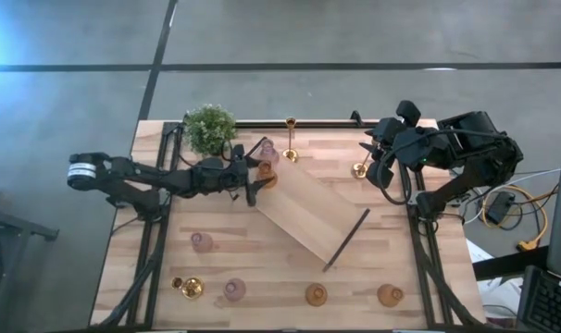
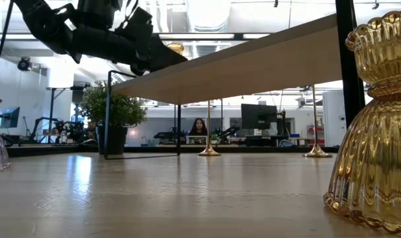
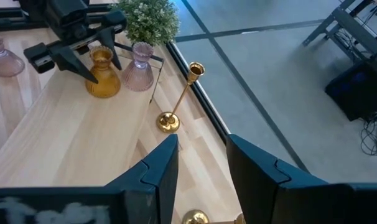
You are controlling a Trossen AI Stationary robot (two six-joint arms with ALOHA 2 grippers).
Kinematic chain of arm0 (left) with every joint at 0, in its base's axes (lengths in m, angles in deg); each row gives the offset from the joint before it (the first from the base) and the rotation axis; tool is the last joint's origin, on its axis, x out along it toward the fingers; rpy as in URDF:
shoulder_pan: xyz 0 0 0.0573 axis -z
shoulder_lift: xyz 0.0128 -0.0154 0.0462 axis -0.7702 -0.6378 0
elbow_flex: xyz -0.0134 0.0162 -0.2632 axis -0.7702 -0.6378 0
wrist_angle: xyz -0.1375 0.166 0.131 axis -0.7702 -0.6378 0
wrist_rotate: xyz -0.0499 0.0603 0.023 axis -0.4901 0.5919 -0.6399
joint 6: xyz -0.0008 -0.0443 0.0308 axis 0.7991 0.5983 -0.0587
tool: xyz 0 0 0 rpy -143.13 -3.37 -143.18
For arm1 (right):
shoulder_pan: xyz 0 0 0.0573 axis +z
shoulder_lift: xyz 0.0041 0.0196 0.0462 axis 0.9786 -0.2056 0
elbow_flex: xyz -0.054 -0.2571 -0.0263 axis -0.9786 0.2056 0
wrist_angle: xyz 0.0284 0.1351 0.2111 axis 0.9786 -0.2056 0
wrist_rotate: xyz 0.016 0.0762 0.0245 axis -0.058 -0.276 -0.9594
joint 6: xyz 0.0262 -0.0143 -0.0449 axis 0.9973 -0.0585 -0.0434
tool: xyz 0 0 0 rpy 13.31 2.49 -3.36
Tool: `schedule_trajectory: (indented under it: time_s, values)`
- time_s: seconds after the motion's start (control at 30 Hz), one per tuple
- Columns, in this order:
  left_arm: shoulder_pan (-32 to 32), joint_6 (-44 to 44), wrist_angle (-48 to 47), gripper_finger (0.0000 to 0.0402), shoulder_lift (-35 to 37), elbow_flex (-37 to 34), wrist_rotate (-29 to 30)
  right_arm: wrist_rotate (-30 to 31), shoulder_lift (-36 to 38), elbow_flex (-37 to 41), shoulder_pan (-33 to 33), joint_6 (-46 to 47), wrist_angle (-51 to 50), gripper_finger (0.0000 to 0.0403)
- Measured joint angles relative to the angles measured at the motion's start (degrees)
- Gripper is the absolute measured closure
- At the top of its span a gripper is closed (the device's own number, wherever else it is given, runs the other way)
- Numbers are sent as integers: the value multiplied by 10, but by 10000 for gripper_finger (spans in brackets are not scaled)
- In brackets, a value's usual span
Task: Pick & Place candle stick holders
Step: Put the top yellow candle holder on the shelf, then put the top pink candle holder on the shelf
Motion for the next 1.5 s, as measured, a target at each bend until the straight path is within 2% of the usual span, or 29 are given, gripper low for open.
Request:
schedule_trajectory:
  time_s: [0.13,0.57,1.0,1.13,1.37,1.5]
  values:
    - [0,0,1,136,0,0,0,0,0,0,0,0,0,274]
    - [0,14,-9,116,1,12,-1,0,0,0,0,-1,0,268]
    - [0,11,-39,113,11,49,-7,0,0,0,0,-1,0,279]
    - [0,11,-66,113,29,62,-13,0,0,0,0,-1,0,273]
    - [1,-7,-101,113,85,97,-62,-1,0,0,0,-1,0,270]
    - [5,-33,-206,113,143,150,-103,-1,0,0,0,-1,0,277]
